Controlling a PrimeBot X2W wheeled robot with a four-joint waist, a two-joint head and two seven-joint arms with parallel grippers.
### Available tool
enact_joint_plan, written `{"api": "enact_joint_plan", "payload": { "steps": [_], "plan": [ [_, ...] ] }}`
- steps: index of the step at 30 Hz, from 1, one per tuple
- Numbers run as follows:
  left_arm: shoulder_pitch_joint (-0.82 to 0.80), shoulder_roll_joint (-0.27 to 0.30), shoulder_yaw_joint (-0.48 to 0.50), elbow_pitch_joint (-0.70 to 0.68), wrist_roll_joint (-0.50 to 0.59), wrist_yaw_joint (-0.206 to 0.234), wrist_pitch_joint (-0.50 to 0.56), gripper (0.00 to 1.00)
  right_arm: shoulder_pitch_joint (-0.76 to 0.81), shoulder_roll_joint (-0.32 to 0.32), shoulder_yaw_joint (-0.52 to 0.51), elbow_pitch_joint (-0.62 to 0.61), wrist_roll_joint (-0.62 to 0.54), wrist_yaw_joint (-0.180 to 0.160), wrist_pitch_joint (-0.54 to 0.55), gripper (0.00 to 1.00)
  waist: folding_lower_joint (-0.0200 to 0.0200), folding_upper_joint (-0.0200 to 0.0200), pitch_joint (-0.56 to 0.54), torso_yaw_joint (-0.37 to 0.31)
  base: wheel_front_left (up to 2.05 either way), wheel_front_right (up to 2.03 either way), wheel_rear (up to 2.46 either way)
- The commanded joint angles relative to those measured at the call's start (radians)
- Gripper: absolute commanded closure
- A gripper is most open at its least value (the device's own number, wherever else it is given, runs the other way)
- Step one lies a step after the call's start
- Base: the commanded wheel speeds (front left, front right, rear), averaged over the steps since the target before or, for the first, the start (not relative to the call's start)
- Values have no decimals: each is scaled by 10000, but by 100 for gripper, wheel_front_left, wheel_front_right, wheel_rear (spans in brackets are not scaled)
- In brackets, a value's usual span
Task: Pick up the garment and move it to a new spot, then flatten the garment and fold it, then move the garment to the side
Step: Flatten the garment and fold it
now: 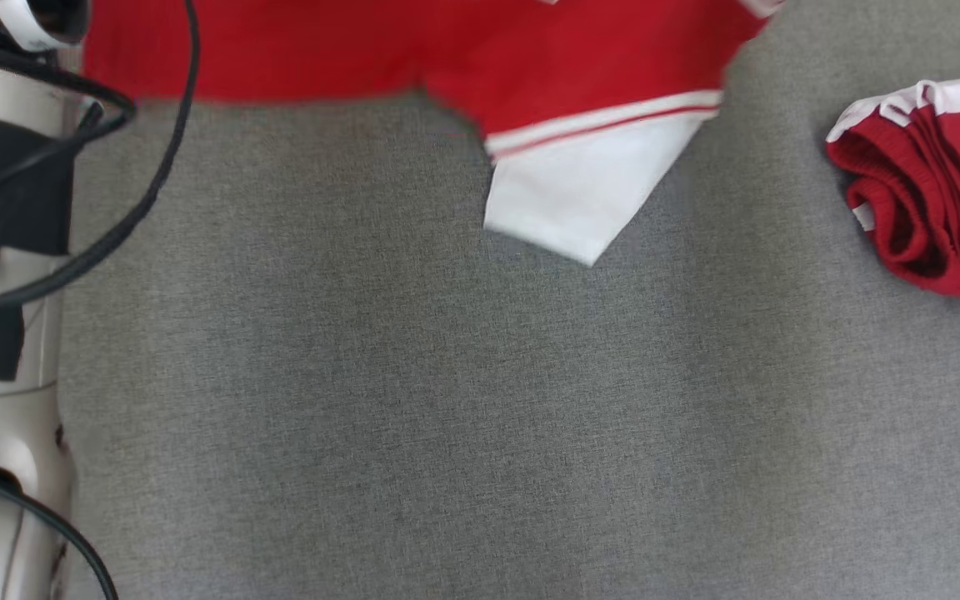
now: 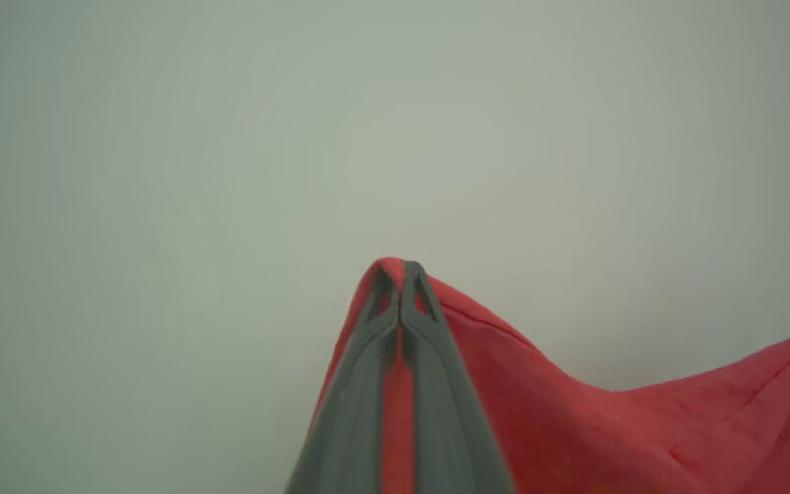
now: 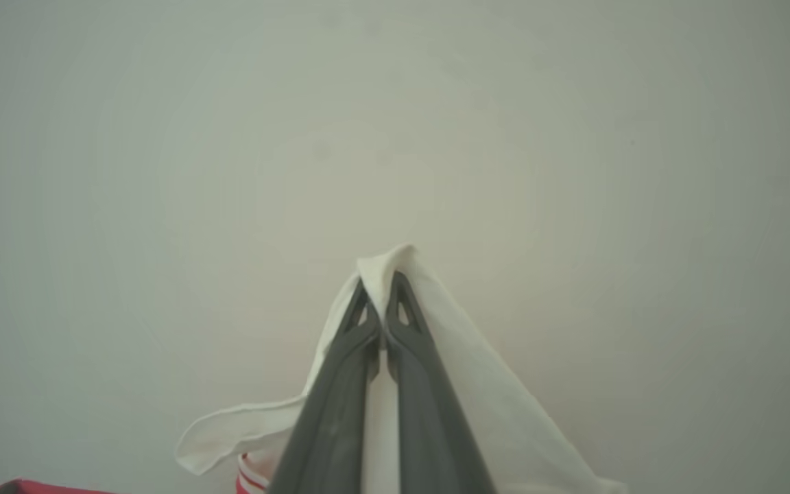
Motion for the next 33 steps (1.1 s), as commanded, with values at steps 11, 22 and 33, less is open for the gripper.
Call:
{"api": "enact_joint_plan", "payload": {
  "steps": [11, 22, 33],
  "plan": [
    [-1341, 242, 412, -991, 727, 89, -1350, 100, -2422, 0, 898, 973, -448, -9, -2740, 100, -4, -3, -121, -86, 0, 0, 0],
    [1087, 170, 565, -1299, 1127, -578, -1352, 100, -490, -549, 2781, 1836, 384, -9, -1541, 100, -4, -3, -295, 33, 0, 0, 0],
    [4090, -251, 636, -1443, 342, -1630, -1353, 100, 3060, -2694, 4188, -589, 2502, -9, 3002, 100, -4, -3, -1376, 744, 0, 0, 0]
  ]
}}
